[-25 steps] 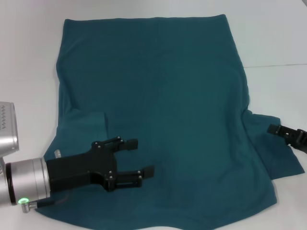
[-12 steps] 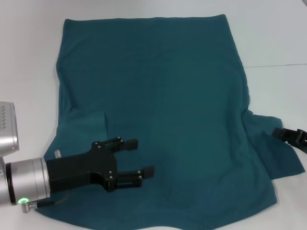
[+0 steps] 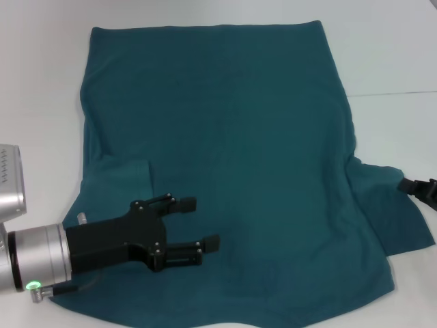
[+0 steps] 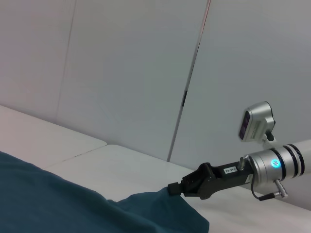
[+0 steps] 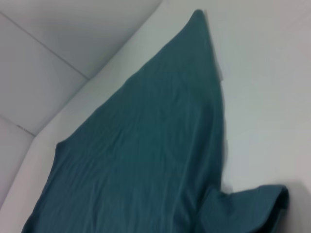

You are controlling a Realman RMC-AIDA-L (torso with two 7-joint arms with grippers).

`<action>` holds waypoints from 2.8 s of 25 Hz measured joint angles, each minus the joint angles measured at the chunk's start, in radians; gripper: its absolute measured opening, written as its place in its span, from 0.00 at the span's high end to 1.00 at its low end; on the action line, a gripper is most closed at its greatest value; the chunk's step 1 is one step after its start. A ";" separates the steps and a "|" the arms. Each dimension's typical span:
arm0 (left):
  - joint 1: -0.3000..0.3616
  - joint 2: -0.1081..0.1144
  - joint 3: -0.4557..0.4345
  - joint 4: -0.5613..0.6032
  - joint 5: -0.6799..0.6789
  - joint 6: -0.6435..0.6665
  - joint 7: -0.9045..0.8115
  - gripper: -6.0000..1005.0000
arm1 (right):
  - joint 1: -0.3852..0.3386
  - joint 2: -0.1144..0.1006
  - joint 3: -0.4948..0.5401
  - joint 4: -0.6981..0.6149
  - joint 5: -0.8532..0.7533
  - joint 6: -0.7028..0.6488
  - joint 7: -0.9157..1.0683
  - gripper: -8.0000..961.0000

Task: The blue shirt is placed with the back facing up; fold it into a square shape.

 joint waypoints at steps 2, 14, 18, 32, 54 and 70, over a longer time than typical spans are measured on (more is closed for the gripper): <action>0.000 0.000 0.000 0.000 0.000 0.000 0.000 0.11 | -0.004 0.000 0.001 0.002 0.015 0.004 -0.007 0.99; -0.006 0.000 0.000 0.002 0.000 -0.002 -0.014 0.11 | -0.009 -0.003 0.003 0.042 0.091 0.103 -0.111 0.99; -0.006 0.000 0.000 0.002 0.000 -0.002 -0.015 0.11 | -0.009 -0.003 0.006 0.042 0.133 0.121 -0.137 0.99; -0.007 0.000 0.002 0.009 0.004 -0.002 -0.030 0.12 | 0.012 -0.007 0.008 0.039 0.184 0.176 -0.180 0.99; -0.010 0.000 0.006 0.012 0.005 -0.002 -0.040 0.12 | 0.017 -0.011 0.003 0.031 0.206 0.002 -0.181 0.99; -0.016 0.000 0.006 0.009 0.007 -0.013 -0.050 0.12 | 0.113 0.011 -0.073 0.105 0.200 -0.042 -0.182 0.98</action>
